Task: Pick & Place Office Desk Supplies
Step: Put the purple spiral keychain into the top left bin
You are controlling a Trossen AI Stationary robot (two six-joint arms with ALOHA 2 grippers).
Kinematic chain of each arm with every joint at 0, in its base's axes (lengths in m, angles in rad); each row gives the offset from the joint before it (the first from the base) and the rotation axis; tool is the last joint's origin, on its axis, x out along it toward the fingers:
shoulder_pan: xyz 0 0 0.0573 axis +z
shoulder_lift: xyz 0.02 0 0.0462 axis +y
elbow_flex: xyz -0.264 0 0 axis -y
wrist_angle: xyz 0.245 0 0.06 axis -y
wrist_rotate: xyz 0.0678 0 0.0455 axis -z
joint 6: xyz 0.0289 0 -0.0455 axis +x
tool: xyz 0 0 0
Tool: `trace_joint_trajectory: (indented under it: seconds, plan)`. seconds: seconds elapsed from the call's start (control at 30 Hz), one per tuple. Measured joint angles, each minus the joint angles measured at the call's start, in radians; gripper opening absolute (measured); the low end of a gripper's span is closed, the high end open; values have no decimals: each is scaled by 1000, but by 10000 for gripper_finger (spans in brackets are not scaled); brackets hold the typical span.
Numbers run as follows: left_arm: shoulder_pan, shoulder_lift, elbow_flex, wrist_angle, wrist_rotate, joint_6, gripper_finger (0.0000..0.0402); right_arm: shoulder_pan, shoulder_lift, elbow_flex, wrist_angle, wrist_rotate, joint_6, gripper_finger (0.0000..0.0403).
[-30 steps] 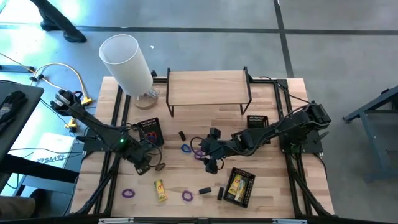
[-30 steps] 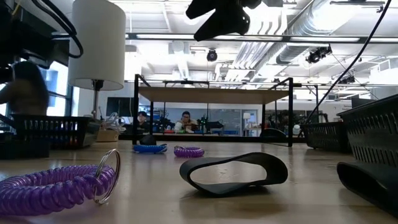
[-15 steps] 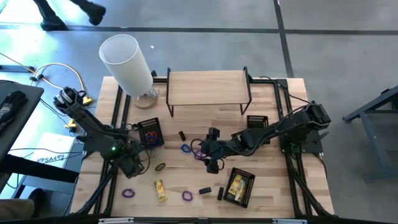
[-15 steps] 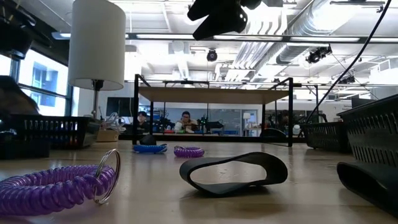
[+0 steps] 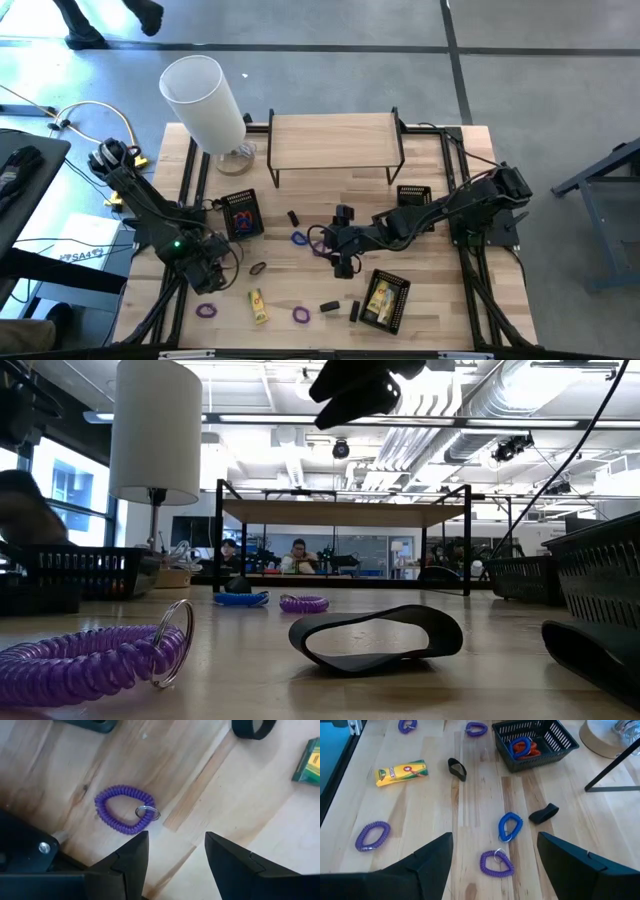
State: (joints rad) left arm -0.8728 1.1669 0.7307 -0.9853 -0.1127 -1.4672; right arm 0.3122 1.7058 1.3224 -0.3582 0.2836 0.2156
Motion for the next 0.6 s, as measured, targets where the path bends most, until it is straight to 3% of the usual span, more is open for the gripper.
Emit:
trace_joint_trajectory:
  seconds: [0.6]
  plan:
    - [-4,110,-3,-1,-1,327,163,2,0,0,76,-3,183,278]
